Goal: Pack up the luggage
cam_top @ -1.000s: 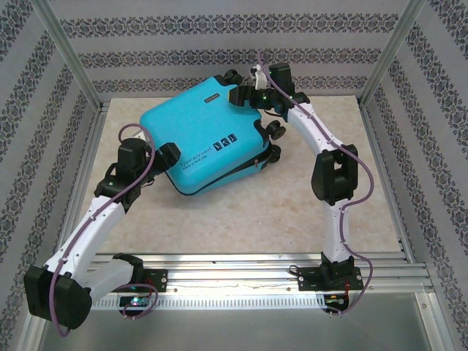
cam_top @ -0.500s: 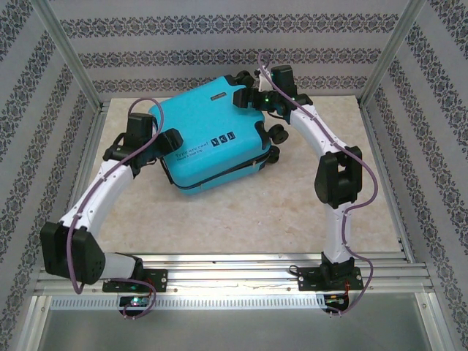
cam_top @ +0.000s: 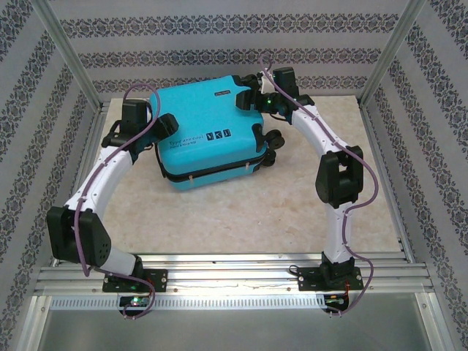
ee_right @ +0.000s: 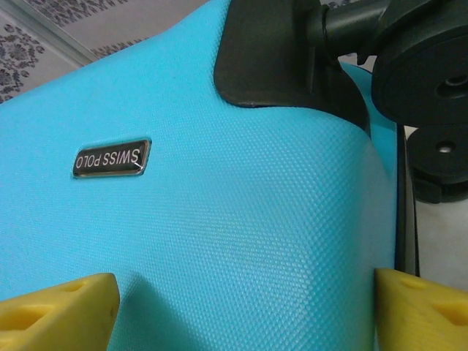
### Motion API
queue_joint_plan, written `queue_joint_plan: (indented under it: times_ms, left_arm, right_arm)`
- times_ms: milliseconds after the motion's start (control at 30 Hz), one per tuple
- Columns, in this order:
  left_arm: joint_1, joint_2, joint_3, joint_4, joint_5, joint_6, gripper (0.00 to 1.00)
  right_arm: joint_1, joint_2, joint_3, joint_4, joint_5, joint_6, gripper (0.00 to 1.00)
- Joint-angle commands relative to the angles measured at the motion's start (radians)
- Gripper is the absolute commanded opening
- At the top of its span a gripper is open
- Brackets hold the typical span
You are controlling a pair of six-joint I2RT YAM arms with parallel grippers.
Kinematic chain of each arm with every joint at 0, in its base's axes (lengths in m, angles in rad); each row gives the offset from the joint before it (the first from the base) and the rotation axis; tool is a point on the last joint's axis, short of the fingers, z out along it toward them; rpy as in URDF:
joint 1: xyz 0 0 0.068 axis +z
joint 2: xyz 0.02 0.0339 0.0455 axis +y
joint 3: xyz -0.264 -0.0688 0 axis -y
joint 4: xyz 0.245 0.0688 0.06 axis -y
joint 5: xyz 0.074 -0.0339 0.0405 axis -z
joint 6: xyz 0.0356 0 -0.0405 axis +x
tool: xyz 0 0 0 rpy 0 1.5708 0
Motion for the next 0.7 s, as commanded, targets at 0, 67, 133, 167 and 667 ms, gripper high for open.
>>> queue_joint_plan:
  times_ms: [0,67,133,167,667]
  left_arm:
    - [-0.058,0.028,0.067,0.385,0.343,0.014,0.75]
    - [-0.054,0.042,0.065,0.402,0.343,0.016,0.75]
    - [-0.048,0.057,0.068,0.410,0.344,0.018,0.75]
    - [-0.047,0.063,0.072,0.407,0.345,0.021,0.75]
    - [-0.043,-0.034,0.107,0.175,0.146,0.091,0.77]
  right_arm:
    - [0.118,-0.021,0.034,0.020,-0.358,-0.005,0.83]
    - [0.111,-0.004,0.048,0.018,-0.352,-0.002,0.83]
    - [0.106,0.012,0.063,0.013,-0.350,-0.003,0.83]
    - [0.106,0.017,0.066,0.015,-0.348,-0.003,0.83]
    - [0.067,0.018,0.150,-0.030,-0.383,-0.030,0.91]
